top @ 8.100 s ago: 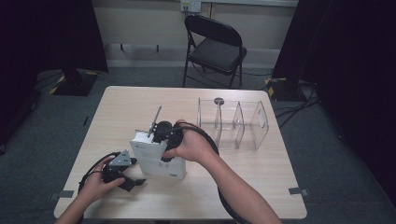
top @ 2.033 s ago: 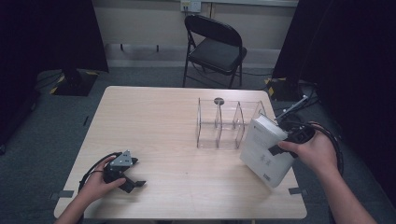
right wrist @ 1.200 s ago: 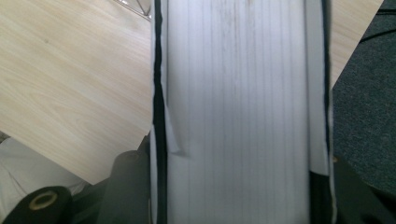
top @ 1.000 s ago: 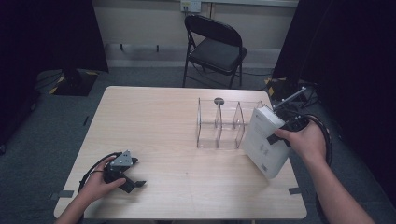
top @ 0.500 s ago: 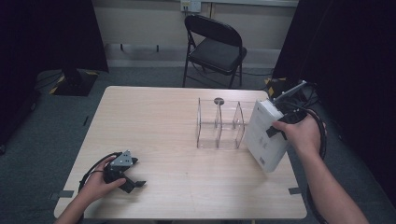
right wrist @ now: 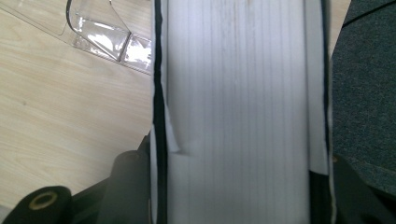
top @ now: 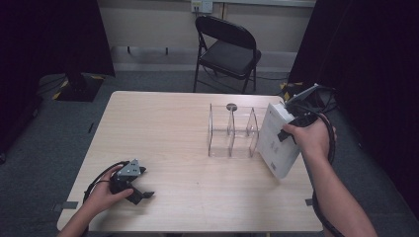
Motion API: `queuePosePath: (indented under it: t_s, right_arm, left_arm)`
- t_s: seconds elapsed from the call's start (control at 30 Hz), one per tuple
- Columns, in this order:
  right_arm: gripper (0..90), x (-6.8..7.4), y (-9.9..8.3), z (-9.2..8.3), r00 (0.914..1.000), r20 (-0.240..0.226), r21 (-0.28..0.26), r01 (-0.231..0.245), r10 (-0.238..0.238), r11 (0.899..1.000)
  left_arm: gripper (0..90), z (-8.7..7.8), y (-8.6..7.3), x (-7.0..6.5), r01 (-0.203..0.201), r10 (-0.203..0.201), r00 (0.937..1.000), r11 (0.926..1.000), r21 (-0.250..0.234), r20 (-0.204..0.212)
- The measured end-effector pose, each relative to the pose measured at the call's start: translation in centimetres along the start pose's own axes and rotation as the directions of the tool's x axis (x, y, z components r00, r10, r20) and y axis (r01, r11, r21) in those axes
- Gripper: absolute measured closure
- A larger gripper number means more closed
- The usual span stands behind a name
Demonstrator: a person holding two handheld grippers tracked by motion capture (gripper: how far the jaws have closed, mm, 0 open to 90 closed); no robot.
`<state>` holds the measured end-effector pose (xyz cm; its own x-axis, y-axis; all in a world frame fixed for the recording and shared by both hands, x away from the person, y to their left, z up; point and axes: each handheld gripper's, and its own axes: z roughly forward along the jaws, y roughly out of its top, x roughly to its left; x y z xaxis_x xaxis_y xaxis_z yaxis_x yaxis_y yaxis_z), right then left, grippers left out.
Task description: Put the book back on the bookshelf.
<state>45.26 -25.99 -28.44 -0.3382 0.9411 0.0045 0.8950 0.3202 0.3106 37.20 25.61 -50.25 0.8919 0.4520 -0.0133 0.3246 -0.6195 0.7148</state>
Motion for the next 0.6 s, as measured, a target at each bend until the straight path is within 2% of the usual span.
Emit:
queuePosePath:
  t_s: [0.13, 0.37, 0.6]
  right_arm:
    - [52.6, 0.0, 0.3, 0.2, 0.9999, -0.009, -0.008, -0.005, 0.005, 1.000]
    - [52.6, -0.1, 0.8, 0.6, 0.9998, 0.009, 0.004, -0.019, 0.019, 1.000]
    - [52.6, -0.4, 1.2, 0.8, 0.9990, 0.003, -0.016, -0.043, 0.043, 0.999]
  left_arm:
    - [0.8, 0.0, 0.0, 0.0, -0.001, 0.001, 1.0000, 1.0000, 0.001, 0.000]
    - [0.8, 0.0, 0.0, 0.0, 0.000, 0.000, 1.0000, 1.0000, 0.000, 0.000]
    - [0.8, 0.0, 0.0, 0.0, 0.000, 0.000, 1.0000, 1.0000, 0.000, 0.000]
